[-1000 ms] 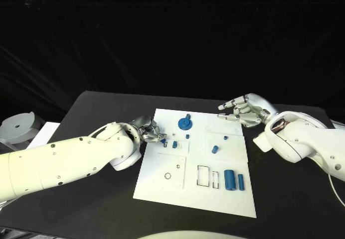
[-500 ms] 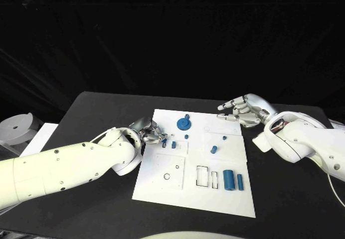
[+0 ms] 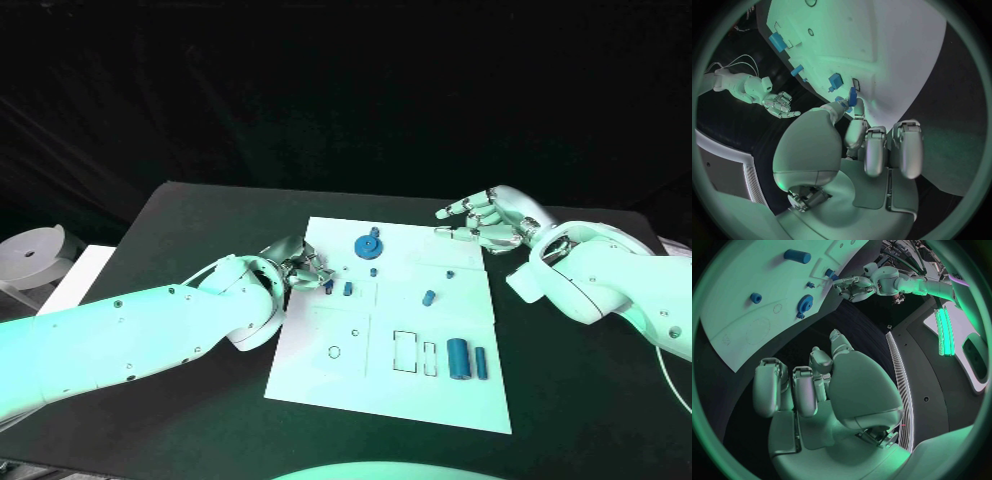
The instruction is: Assemble the parts on the task board
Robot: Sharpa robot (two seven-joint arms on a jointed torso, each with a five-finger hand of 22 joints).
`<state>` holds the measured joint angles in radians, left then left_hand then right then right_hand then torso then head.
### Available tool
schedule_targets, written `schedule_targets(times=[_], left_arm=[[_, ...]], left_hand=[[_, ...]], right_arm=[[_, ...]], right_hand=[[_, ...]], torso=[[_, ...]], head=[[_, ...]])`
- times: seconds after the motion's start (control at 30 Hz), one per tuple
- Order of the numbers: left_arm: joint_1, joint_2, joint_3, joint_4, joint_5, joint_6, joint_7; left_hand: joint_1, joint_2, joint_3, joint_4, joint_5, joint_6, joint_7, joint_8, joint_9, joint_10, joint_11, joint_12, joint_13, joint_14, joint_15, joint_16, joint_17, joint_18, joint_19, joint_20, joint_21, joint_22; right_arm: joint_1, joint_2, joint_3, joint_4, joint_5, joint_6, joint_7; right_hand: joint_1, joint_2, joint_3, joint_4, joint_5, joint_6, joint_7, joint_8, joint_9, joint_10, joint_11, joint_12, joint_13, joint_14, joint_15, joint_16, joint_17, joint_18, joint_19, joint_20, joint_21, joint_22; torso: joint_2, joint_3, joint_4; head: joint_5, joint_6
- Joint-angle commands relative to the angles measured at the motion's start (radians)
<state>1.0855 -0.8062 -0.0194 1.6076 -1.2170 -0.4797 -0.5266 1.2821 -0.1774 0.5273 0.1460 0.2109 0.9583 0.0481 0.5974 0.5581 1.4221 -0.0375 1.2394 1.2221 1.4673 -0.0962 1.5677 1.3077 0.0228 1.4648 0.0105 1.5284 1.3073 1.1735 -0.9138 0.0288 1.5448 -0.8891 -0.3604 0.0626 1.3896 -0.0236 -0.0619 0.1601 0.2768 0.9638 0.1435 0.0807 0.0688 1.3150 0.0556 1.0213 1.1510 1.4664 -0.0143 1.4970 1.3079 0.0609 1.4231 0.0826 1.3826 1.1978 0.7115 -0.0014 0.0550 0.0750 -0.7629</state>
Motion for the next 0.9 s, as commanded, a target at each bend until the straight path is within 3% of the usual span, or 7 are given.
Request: schedule_targets(times=[0.03,0.9], left_arm=[[-0.001,0.004,0.000,-0.004,-0.018,0.041,-0.025],[-0.002,0.010,0.001,-0.011,-0.007,0.056,-0.021]], left_hand=[[0.002,0.002,0.116,-0.109,0.002,0.002,-0.008,0.007,0.001,0.007,0.002,0.003,-0.002,0.103,0.004,0.003,0.263,-0.012,0.092,0.005,0.004,0.237],[-0.012,-0.001,0.121,-0.103,-0.008,0.002,-0.011,0.006,0.000,0.010,0.000,0.005,0.001,0.103,0.004,0.003,0.263,-0.012,0.092,0.004,0.002,0.236]], right_arm=[[-0.001,0.000,0.000,0.002,-0.006,0.001,0.008],[-0.001,-0.002,0.000,0.001,-0.006,0.002,0.009]], right_hand=[[-0.008,-0.001,-0.004,0.000,0.004,0.006,0.000,-0.001,0.001,-0.006,-0.002,0.003,-0.001,0.080,-0.008,-0.003,0.164,0.015,-0.004,-0.003,-0.004,-0.001],[-0.008,-0.001,-0.004,0.000,0.004,0.006,0.000,-0.001,0.001,-0.006,-0.002,0.003,-0.001,0.080,-0.008,-0.003,0.164,0.015,-0.004,-0.003,-0.004,-0.001]], torso=[[0.000,0.0004,-0.0002],[-0.001,0.0012,-0.0002]], head=[[0.000,-0.001],[-0.003,-0.006]])
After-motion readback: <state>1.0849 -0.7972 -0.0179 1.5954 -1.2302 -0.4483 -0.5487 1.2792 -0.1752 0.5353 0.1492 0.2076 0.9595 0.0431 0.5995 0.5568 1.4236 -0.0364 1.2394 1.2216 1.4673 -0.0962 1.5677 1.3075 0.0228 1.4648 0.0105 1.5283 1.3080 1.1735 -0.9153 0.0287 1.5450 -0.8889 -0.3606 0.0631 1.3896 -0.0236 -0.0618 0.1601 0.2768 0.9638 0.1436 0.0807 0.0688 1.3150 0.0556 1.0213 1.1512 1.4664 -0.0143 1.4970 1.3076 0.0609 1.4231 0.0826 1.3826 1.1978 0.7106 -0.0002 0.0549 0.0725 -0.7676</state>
